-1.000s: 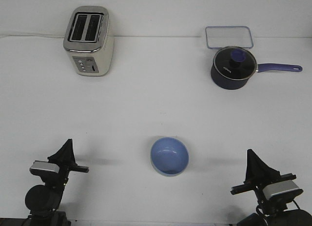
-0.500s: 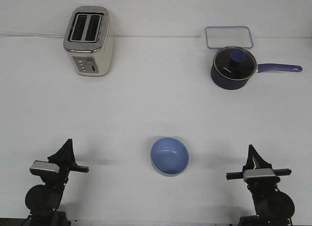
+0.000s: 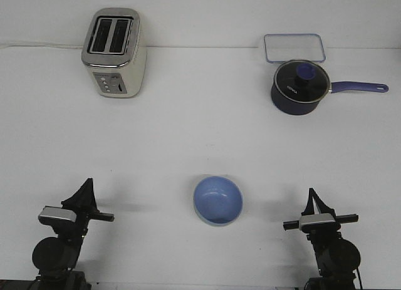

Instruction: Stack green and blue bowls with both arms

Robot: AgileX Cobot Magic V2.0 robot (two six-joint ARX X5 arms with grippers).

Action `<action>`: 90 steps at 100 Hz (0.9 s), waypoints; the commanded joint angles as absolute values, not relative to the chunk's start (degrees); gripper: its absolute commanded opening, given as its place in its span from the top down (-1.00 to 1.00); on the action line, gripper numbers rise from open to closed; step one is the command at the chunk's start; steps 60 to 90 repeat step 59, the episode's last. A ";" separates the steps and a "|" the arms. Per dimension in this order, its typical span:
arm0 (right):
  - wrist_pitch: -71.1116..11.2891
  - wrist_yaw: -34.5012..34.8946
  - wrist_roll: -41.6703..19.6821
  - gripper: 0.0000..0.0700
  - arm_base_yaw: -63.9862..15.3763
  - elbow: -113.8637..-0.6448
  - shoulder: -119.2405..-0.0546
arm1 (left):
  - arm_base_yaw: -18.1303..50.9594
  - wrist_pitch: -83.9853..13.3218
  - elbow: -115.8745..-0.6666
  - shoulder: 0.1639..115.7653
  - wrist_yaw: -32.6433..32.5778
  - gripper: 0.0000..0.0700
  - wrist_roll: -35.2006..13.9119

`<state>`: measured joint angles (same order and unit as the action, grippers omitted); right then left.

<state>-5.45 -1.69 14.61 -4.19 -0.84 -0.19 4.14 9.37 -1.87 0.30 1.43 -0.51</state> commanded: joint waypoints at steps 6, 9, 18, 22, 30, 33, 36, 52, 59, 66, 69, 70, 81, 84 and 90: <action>-4.25 -1.45 14.79 0.99 -4.19 -0.73 -0.08 | 4.19 9.96 -0.80 0.19 1.37 0.96 0.23; -3.95 -1.45 14.79 0.99 -4.19 -0.73 -0.08 | 4.19 9.96 -0.80 0.19 1.37 0.96 0.23; -3.03 -1.50 14.79 0.99 -4.19 -0.73 -0.08 | 4.19 9.96 -0.80 0.19 1.37 0.96 0.23; -2.79 -1.48 14.79 0.99 -4.19 -0.73 -0.08 | 4.19 9.96 -0.80 0.19 1.37 0.96 0.23; -2.76 -1.48 14.79 0.99 -4.19 -0.73 -0.08 | 4.19 9.96 -0.80 0.19 1.37 0.96 0.23; -2.76 -1.48 14.79 0.99 -4.19 -0.73 -0.08 | 4.19 9.96 -0.80 0.19 1.37 0.96 0.23; -2.74 -1.48 14.79 0.99 -4.19 -0.73 -0.08 | 4.19 9.96 -0.80 0.19 1.37 0.96 0.23; -2.76 -1.48 14.79 0.99 -4.19 -0.73 -0.08 | 4.19 9.96 -0.80 0.19 1.37 0.96 0.23; -2.76 -1.48 14.79 0.99 -4.19 -0.73 -0.08 | 4.19 9.96 -0.80 0.19 1.37 0.96 0.23; -2.76 -1.48 14.79 0.99 -4.19 -0.73 -0.08 | 4.19 9.96 -0.80 0.19 1.37 0.96 0.23; -2.76 -1.48 14.79 0.99 -4.19 -0.73 -0.08 | 4.19 9.96 -0.80 0.19 1.37 0.96 0.23; -2.76 -1.48 14.79 0.99 -4.19 -0.73 -0.08 | 4.19 9.96 -0.80 0.19 1.37 0.96 0.23; -2.76 -1.48 14.79 0.99 -4.19 -0.73 -0.08 | 4.19 9.96 -0.80 0.19 1.37 0.96 0.23; -2.76 -1.48 14.79 0.99 -4.19 -0.73 -0.08 | 4.19 9.96 -0.80 0.19 1.37 0.96 0.23; -2.76 -1.48 14.79 0.99 -4.19 -0.73 -0.08 | 4.19 9.96 -0.80 0.19 1.37 0.96 0.23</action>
